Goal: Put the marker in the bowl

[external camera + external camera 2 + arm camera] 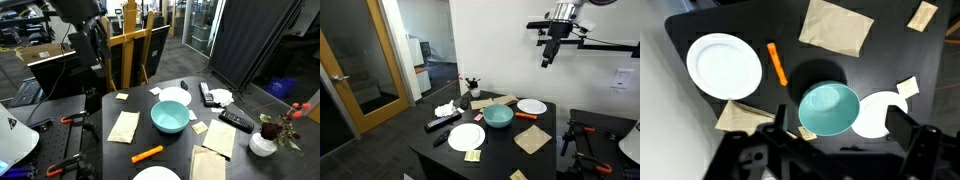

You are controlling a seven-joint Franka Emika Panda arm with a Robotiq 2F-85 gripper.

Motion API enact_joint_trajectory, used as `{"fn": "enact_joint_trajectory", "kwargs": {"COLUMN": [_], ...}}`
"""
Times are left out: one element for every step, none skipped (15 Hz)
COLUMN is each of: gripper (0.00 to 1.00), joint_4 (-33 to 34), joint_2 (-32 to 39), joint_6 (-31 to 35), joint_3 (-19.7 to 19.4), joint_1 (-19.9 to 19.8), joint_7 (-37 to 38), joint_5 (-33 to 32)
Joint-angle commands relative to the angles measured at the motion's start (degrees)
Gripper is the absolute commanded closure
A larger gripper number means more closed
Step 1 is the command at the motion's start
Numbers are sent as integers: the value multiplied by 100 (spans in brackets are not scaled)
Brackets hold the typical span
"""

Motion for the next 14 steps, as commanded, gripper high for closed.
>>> {"fn": "enact_joint_trajectory", "kwargs": {"gripper": [0,0,0,0,0,0,0,0,0,0,0,0,0,0], "joint_4": [-312,-175,-237,-249,-252,-253,-255,-257,-259,-260,-260,-262,-262,-263], "joint_2": [291,567,705,886,1074,1292,1493,1680,1887,2096,2310,2486,2695,2863], "joint_6": [686,857,1157,1448,1688,1860,2018,2109,2241,2355,2499,2580,2738,2852], "joint_3": [-151,-232,-303,-399,-490,-621,-699,-753,-807,-826,-831,-829,-826,-818], "joint_1": [-236,-243,-263,-246,-234,-181,-164,-177,-170,-199,-226,-249,-262,-275], "joint_7": [-338,-445,-534,-672,-816,-1037,-1201,-1370,-1522,-1636,-1703,-1773,-1814,-1833], "joint_5": [-436,-497,-557,-560,-568,-512,-493,-526,-529,-576,-614,-661,-697,-746]}}
